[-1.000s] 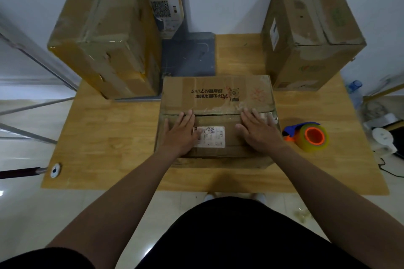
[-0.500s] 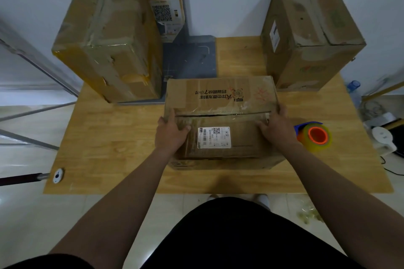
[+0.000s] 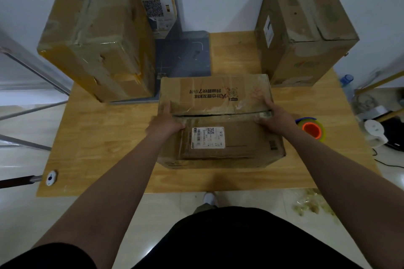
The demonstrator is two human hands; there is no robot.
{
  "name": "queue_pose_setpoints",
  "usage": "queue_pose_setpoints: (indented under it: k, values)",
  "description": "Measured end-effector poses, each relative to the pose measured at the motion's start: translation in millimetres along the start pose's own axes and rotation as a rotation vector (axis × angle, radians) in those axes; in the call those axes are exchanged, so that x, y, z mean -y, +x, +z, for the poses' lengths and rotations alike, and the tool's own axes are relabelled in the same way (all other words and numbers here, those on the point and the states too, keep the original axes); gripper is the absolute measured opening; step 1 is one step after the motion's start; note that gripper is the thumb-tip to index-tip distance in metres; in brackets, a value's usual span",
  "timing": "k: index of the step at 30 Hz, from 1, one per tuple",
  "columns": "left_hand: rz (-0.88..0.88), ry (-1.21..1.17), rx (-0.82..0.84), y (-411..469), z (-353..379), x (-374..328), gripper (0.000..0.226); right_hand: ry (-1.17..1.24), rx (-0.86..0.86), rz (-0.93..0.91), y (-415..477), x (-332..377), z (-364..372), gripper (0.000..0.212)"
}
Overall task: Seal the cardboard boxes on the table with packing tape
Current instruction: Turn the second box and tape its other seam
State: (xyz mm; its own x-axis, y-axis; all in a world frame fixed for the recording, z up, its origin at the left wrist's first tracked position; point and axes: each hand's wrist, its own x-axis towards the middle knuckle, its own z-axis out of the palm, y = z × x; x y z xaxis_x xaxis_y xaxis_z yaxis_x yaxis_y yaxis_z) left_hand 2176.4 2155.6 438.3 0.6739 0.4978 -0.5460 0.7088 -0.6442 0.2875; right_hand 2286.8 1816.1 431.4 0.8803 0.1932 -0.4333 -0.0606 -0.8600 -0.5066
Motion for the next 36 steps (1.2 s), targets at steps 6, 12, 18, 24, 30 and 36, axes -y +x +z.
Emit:
queue_pose_setpoints:
  k: [6, 12, 18, 24, 30, 36]
  values:
    - [0.043, 0.130, -0.035, -72, 57, -57, 0.088, -0.190, 0.077, -0.020, -33, -20, -11, 0.090]
    - [0.129, 0.132, 0.051, -150, 131, -92, 0.101, -0.155, 0.079, -0.041, -84, -59, -9, 0.080]
    - [0.189, 0.197, 0.125, -222, 192, -132, 0.119, -0.253, 0.086, -0.124, -137, -88, -11, 0.070]
    - [0.261, 0.225, 0.052, -262, 225, -120, 0.109, -0.402, 0.089, -0.054, -179, -108, -8, 0.049]
    - [0.332, 0.329, 0.107, -278, 218, -97, 0.095, -0.645, 0.020, -0.241, -199, -127, -7, 0.076]
    - [0.408, 0.361, 0.135, -265, 188, -59, 0.090, -0.502, 0.111, -0.204, -205, -118, 0, 0.035]
